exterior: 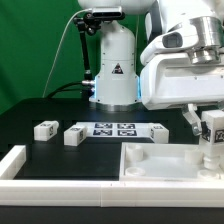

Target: Assemble one leg

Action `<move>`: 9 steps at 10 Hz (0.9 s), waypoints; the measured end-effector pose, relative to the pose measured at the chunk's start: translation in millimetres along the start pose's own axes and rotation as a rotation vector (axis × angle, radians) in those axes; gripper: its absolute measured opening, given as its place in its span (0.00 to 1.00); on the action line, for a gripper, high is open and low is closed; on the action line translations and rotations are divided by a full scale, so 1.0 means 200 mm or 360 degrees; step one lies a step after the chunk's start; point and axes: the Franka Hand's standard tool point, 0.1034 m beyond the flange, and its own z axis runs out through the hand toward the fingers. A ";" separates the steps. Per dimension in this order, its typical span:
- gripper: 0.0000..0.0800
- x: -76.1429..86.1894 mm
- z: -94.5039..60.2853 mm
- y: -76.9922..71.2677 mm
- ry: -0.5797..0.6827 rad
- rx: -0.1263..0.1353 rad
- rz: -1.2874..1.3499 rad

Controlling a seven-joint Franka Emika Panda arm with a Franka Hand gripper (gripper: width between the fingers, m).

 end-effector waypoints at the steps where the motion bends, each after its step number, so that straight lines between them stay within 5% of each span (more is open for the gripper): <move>1: 0.36 -0.01 0.02 0.01 -0.0004 -0.0002 -0.0001; 9: 0.37 -0.08 0.10 -0.03 0.0039 -0.0007 -0.0011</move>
Offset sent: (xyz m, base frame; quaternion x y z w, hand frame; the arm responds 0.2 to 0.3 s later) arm -0.0061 0.0005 -0.0090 -0.0026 0.0113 0.0037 0.9999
